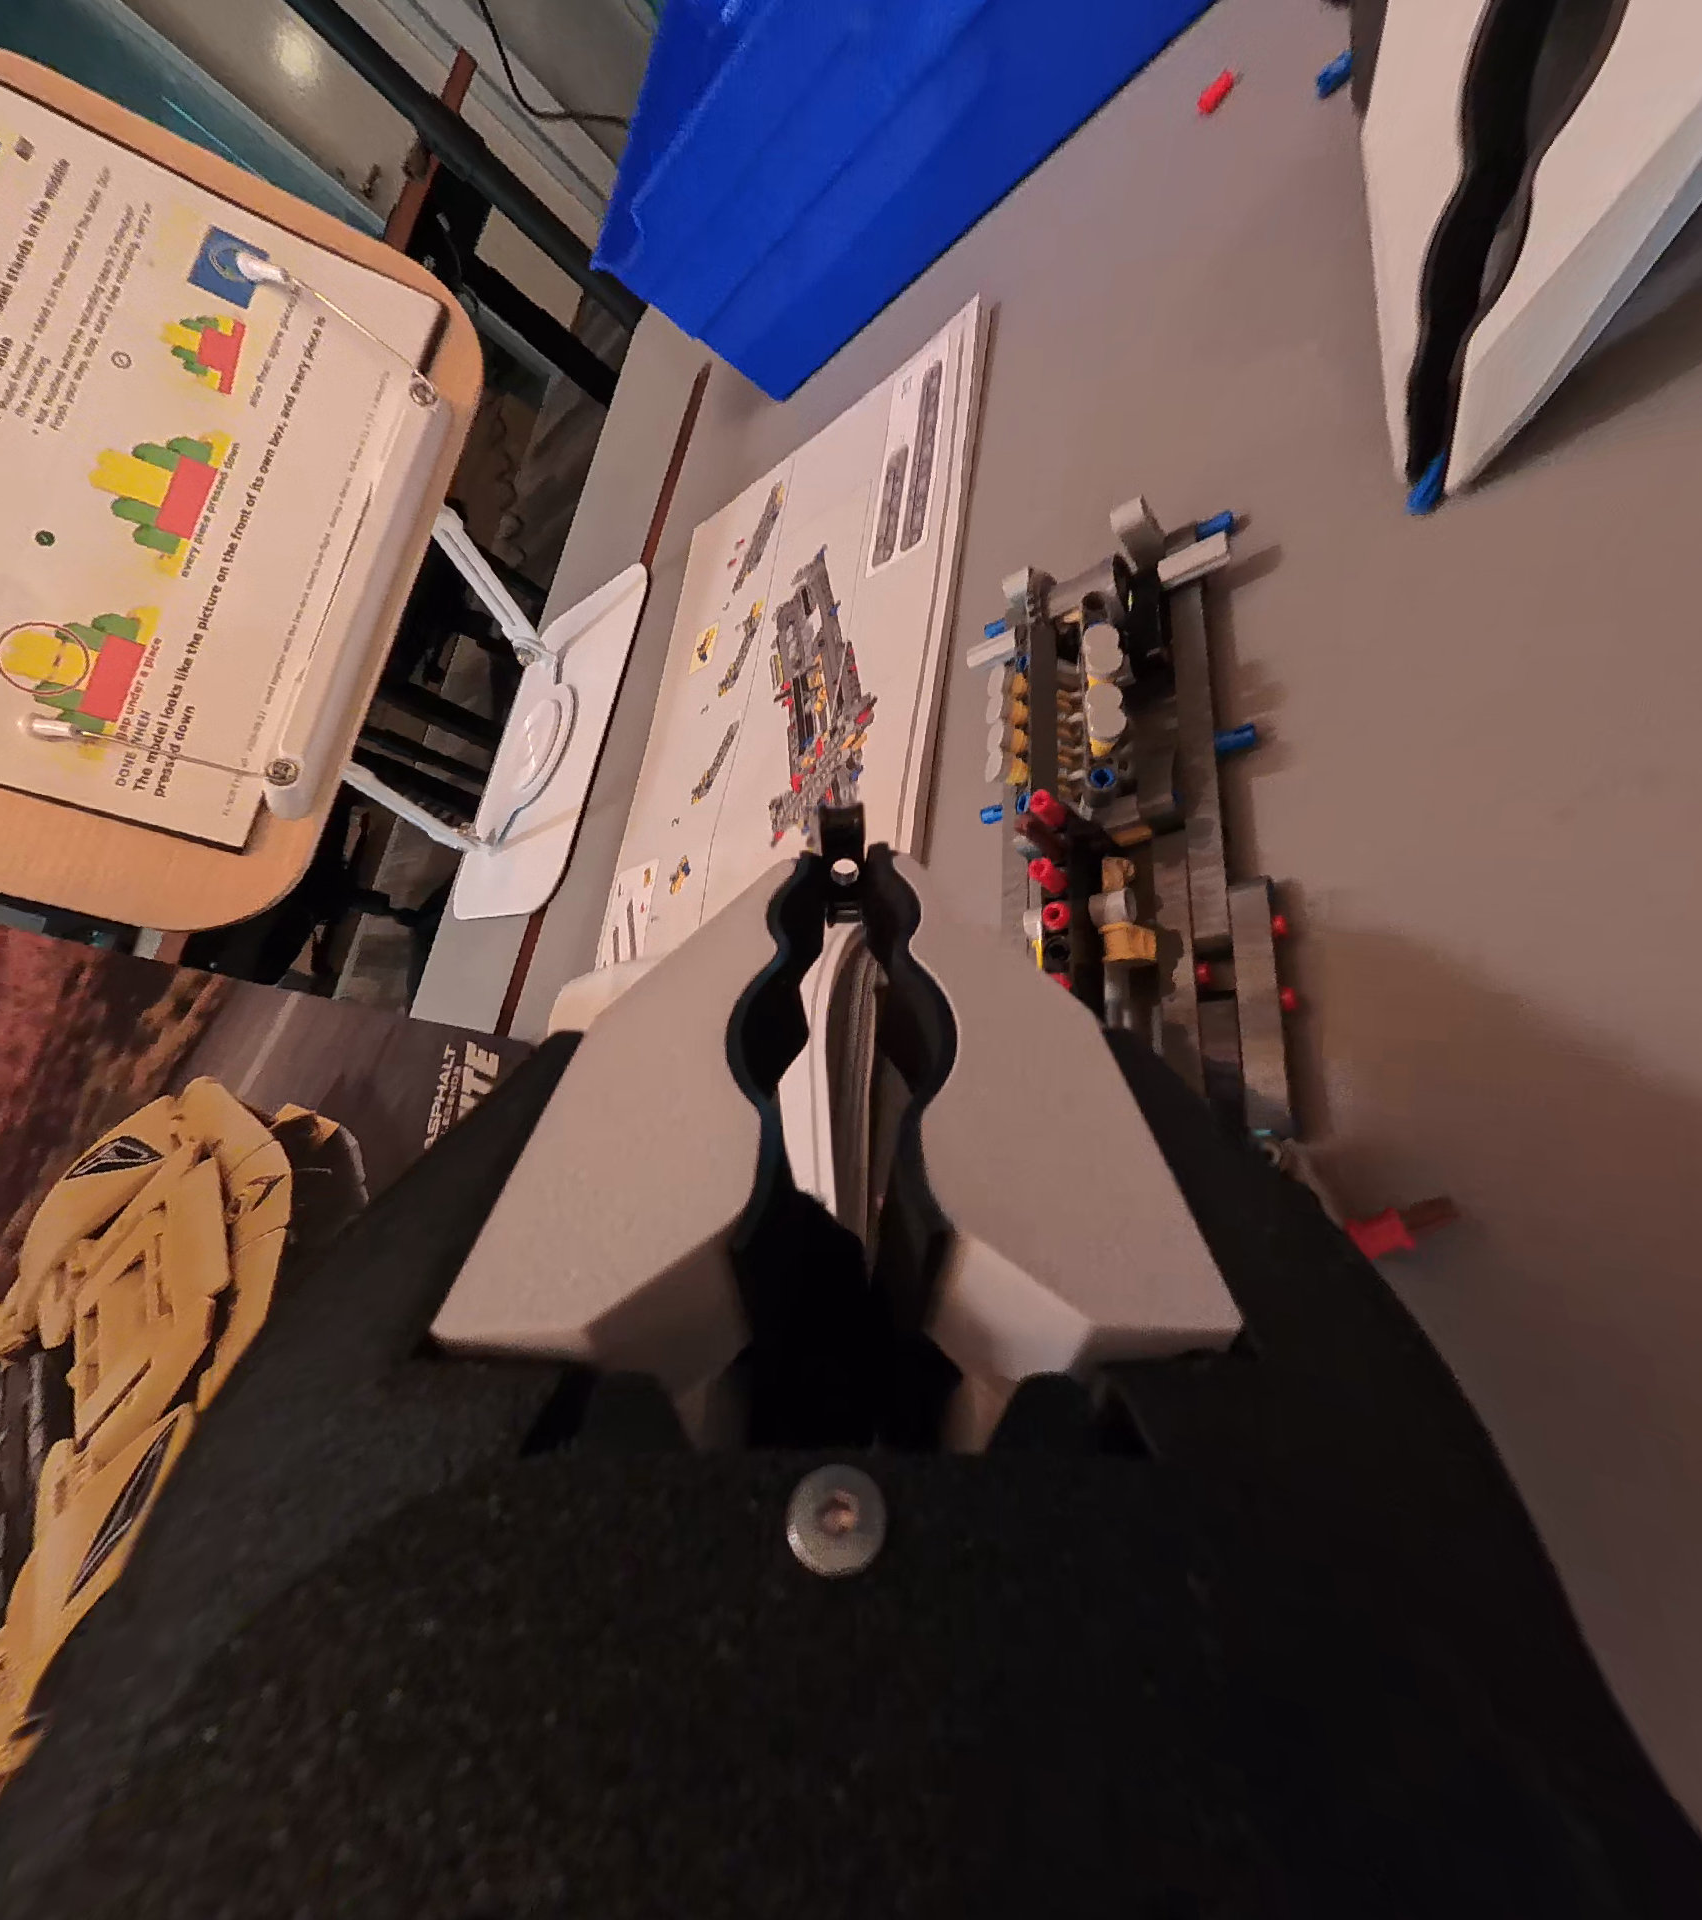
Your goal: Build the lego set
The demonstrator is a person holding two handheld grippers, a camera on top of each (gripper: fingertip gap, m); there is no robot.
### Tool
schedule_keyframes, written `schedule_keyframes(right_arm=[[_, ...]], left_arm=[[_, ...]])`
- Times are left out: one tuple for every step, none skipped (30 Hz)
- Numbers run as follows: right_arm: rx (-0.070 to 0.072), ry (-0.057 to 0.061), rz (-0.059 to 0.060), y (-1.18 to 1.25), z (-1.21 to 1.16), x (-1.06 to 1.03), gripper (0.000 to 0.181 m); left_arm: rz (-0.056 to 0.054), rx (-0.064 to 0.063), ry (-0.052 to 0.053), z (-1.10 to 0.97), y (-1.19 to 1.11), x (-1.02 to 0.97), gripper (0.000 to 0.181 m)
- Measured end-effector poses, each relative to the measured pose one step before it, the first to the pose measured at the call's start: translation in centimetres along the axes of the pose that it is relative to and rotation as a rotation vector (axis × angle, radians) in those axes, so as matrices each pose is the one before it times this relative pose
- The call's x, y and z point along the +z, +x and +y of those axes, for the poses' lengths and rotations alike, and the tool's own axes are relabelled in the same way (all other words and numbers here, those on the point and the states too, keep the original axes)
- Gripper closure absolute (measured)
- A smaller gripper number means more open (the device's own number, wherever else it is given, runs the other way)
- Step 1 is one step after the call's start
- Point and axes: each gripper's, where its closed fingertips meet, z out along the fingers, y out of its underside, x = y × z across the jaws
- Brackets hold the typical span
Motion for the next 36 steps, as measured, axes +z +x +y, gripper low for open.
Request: schedule_keyframes(right_arm=[[0.0192, 0.01, -0.0098, -0.146, -0.327, 0.088, 0.177], [0.0187, 0.0599, -0.012, -0.317, -1.259, -0.035, 0.178], [0.029, 0.0942, -0.02, -0.509, -2.042, -0.169, 0.178], [0.0408, 0.1069, -0.019, -0.593, -2.405, -0.123, 0.178], [0.0513, 0.1174, -0.0107, -0.528, -2.496, 0.04, 0.178], [0.0609, 0.1215, -0.0075, -0.504, -2.303, 0.187, 0.178], [0.0518, 0.1041, -0.0173, -0.633, -1.8, 0.348, 0.178], [0.0481, 0.0668, -0.0096, -0.417, -1.1, 0.521, 0.178], [0.0498, 0.0331, 0.008, -0.042, -0.516, 0.593, 0.178], [0.0313, -0.0072, 0.017, 0.021, 0.084, 0.595, 0.178], [-0.0045, -0.0044, 0.029, 0.047, 0.018, 0.417, 0.178], [-0.023, 0.0048, 0.0337, 0.095, -0.126, 0.208, 0.178], [-0.0128, -0.0082, 0.0187, -0.015, -0.019, 0.135, 0.178], [-0.0029, 0.004, 0.0132, -0.028, -0.189, 0.049, 0.178], [0.0028, -0.0069, 0.0079, -0.033, -0.033, 0.053, 0.178], [0.0025, -0.0156, 0.0088, 0.041, 0.107, 0.079, 0.178], [0.0006, -0.0071, 0.0076, 0.059, 0.038, 0.023, 0.178], [0.0024, 0.0001, -0.0014, -0.042, -0.022, 0.008, 0.178], [0.0083, -0.0083, 0.0075, 0.147, 0.13, 0.029, 0.178], [0.0078, -0.0088, 0.0067, 0.147, 0.151, 0.039, 0.178], [0.0092, 0.0026, 0.0032, 0.067, -0.003, 0.011, 0.178], [0.0085, 0.007, -0.0061, -0.086, -0.071, 0.011, 0.178], [0.0173, -0.0073, 0.0042, 0.041, 0.114, 0.068, 0.178], [0.0191, -0.0049, 0.008, 0.074, 0.067, 0.053, 0.178], [0.0168, -0.0026, 0.0043, 0.022, 0.052, 0.055, 0.178], [0.0181, -0.0061, 0.0043, 0.075, 0.113, 0.043, 0.178], [0.0241, -0.0031, 0.0018, 0.066, 0.074, 0.044, 0.178], [0.029, -0.0018, 0.0006, 0.068, 0.069, 0.048, 0.178], [0.0311, -0.0043, 0.0031, 0.102, 0.076, 0.037, 0.178], [0.024, 0.0006, 0.0015, 0.038, 0.022, 0.056, 0.178], [0.0174, 0.0016, 0.0019, 0.026, 0.035, 0.058, 0.179], [0.0102, 0.0031, 0.0043, 0.062, 0.017, 0.028, 0.179], [0.0067, 0.0037, 0.0015, 0.025, 0.045, 0.039, 0.179], [0.0023, 0.0012, -0.0025, -0.025, 0.059, 0.026, 0.179], [-0.005, -0.0078, 0.0011, 0.017, 0.134, 0.032, 0.179], [-0.015, -0.0099, 0.0062, 0.05, 0.152, 0.051, 0.178]], left_arm=[[0.0016, -0.0225, 0.0261, -0.484, -0.075, -0.166, 0.175], [0.0086, -0.0365, 0.0311, -0.587, -0.04, -0.166, 0.175], [0.0128, -0.045, 0.0318, -0.606, -0.005, -0.152, 0.175], [0.0128, -0.0484, 0.0344, -0.621, 0.001, -0.143, 0.175], [0.0167, -0.0536, 0.0366, -0.615, 0.022, -0.141, 0.175], [0.019, -0.0589, 0.035, -0.598, 0.026, -0.11, 0.175], [0.0209, -0.0576, 0.0313, -0.554, 0.037, -0.09, 0.175], [0.0211, -0.0517, 0.0266, -0.465, 0.084, -0.075, 0.175], [0.0194, -0.0451, 0.0245, -0.385, 0.103, -0.067, 0.175], [0.0177, -0.0376, 0.0167, -0.225, 0.078, -0.013, 0.175], [0.0145, -0.0306, 0.0096, -0.076, 0.068, 0.005, 0.175], [0.01, -0.0226, 0.0059, -0.014, 0.022, 0.039, 0.176], [0.0071, -0.0167, 0.0038, 0.003, 0.012, 0.028, 0.176], [0.0034, -0.0095, 0.0006, 0.036, -0.01, 0.015, 0.176], [0.0011, -0.0021, 0.0, 0.011, 0.019, 0.008, 0.176], [-0.0036, 0.0024, -0.0027, 0.048, -0.014, 0.026, 0.176], [-0.0048, 0.0058, -0.0043, 0.077, -0.041, 0.011, 0.176], [-0.0026, 0.0054, -0.0036, 0.091, -0.008, 0.008, 0.176], [-0.0037, 0.0052, -0.0045, 0.071, -0.022, 0.006, 0.176], [-0.0053, 0.0075, -0.0084, 0.164, -0.023, 0.033, 0.176], [-0.009, 0.0149, -0.0076, 0.146, -0.075, 0.047, 0.175], [-0.0067, 0.0176, -0.0048, 0.067, -0.008, 0.036, 0.175], [-0.0121, 0.0191, -0.0096, 0.105, -0.036, 0.105, 0.175], [-0.0209, 0.0317, -0.0094, 0.128, -0.104, 0.083, 0.175], [-0.0236, 0.0387, -0.0097, 0.092, -0.097, 0.035, 0.175], [-0.021, 0.0405, -0.0136, 0.129, -0.025, 0.034, 0.176], [-0.0233, 0.0435, -0.0123, 0.088, -0.044, 0.041, 0.176], [-0.0245, 0.0458, -0.0136, 0.09, -0.008, 0.05, 0.175], [-0.0253, 0.0492, -0.014, 0.123, 0.029, 0.113, 0.175], [-0.0278, 0.0487, -0.0114, 0.078, -0.03, 0.044, 0.175], [-0.0232, 0.0375, -0.0105, 0.05, -0.053, 0.016, 0.175], [-0.0149, 0.0287, -0.0097, 0.044, -0.017, 0.015, 0.175], [-0.0091, 0.0214, -0.0072, 0.033, -0.015, -0.016, 0.175], [-0.0054, 0.0237, -0.0046, 0.021, -0.005, -0.062, 0.175], [-0.002, 0.0332, -0.0082, 0.088, 0.067, -0.044, 0.175], [-0.004, 0.0355, -0.0099, 0.095, 0.059, -0.03, 0.175]])
